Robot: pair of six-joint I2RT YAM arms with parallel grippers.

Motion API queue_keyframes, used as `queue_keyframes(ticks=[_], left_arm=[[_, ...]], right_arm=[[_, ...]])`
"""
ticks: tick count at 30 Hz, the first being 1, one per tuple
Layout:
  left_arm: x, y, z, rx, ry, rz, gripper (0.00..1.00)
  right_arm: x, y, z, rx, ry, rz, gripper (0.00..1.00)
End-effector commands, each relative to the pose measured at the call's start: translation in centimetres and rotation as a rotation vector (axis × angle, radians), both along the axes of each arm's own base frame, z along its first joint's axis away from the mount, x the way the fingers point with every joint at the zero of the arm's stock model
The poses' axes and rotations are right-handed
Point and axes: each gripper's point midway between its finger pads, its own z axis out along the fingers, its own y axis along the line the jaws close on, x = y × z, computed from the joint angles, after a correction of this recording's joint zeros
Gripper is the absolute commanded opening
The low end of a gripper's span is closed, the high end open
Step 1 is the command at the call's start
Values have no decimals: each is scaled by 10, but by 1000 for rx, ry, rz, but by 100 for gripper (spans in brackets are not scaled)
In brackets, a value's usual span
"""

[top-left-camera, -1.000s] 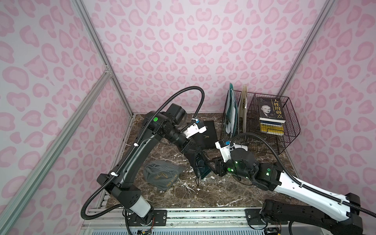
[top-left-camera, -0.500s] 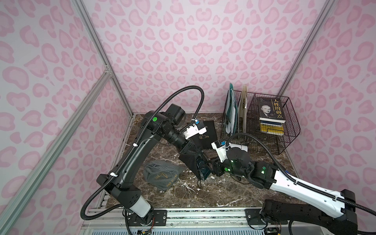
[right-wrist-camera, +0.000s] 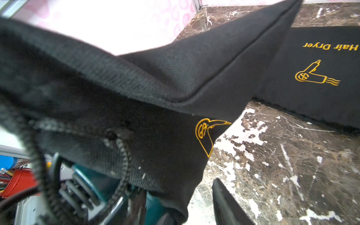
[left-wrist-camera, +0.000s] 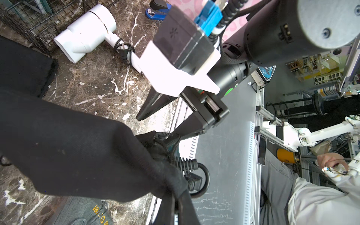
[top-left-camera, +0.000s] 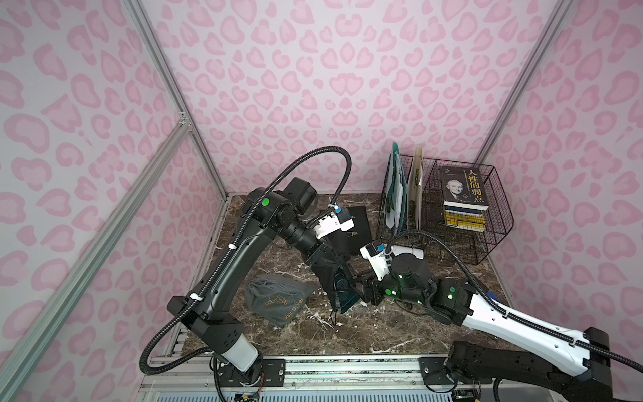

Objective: Pack away hair dryers
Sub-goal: Place the hair dryer in the drawstring bag, then adjust the drawstring bag.

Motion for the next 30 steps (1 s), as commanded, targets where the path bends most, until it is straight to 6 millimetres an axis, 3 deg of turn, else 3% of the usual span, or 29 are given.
queue_keyframes(ticks=[1,10,19,25,30], left_arm=[[-6,-4,10,-55,7,-37,2],[-16,-6,18,-95,37,-68,2],[-8,-4,8,-59,18,-38,2],[26,6,-20,57,1,107,2],[50,21,-29,84,39,231,2]], right_arm=[[-2,3,-1,11,-8,22,53],[1,1,-4,33,-25,24,36],[1,-4,9,87,-54,31,0],[-1,-11,23,148,-65,29,0],[-2,-16,35,206,-51,55,0]])
